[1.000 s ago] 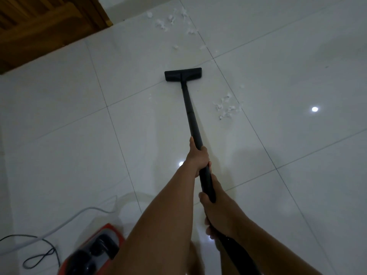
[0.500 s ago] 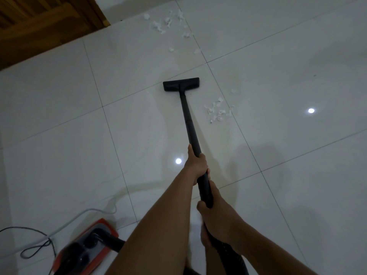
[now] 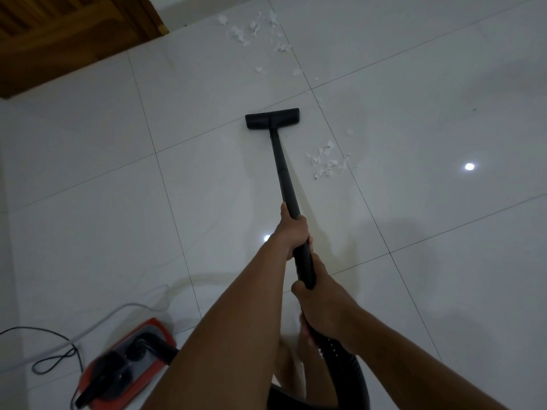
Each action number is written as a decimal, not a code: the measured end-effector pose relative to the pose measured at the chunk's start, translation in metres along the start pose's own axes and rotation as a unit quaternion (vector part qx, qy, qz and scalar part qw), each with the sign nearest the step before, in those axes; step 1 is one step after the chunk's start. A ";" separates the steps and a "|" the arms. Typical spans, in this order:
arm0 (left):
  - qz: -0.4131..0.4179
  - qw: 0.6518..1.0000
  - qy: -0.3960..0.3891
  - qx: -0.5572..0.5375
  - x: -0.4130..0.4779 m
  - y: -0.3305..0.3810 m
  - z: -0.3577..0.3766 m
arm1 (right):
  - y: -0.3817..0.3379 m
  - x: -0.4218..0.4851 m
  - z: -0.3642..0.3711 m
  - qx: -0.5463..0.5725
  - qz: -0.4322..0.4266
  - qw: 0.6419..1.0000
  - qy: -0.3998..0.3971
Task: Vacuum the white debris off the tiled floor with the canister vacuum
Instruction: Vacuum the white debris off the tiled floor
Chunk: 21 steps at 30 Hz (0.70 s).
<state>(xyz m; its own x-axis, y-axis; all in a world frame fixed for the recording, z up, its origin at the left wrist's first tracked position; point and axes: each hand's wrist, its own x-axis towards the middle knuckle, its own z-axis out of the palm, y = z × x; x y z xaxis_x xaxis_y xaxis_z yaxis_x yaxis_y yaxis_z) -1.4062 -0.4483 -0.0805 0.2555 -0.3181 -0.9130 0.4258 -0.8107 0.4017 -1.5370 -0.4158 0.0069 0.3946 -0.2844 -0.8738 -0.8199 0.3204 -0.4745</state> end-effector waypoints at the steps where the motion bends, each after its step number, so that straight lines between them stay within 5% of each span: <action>1: -0.002 1.000 -0.002 -0.003 -0.003 -0.002 -0.001 | -0.001 -0.005 0.001 0.025 0.005 1.000 -0.008; 9: -0.022 0.999 -0.020 0.031 -0.038 -0.011 -0.015 | -0.016 -0.046 0.019 0.099 0.033 0.994 -0.025; 21: -0.003 0.999 -0.027 0.039 -0.043 -0.045 -0.022 | 0.002 -0.058 0.039 0.056 0.017 0.998 -0.033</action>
<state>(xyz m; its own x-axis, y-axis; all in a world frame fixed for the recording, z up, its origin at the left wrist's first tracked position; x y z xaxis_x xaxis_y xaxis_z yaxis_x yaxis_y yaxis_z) -1.4174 -0.3873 -0.0573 0.2052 -0.3378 -0.9186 0.3578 -0.8477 0.3917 -1.5448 -0.3633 0.0523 0.3972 -0.2123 -0.8928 -0.7833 0.4284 -0.4504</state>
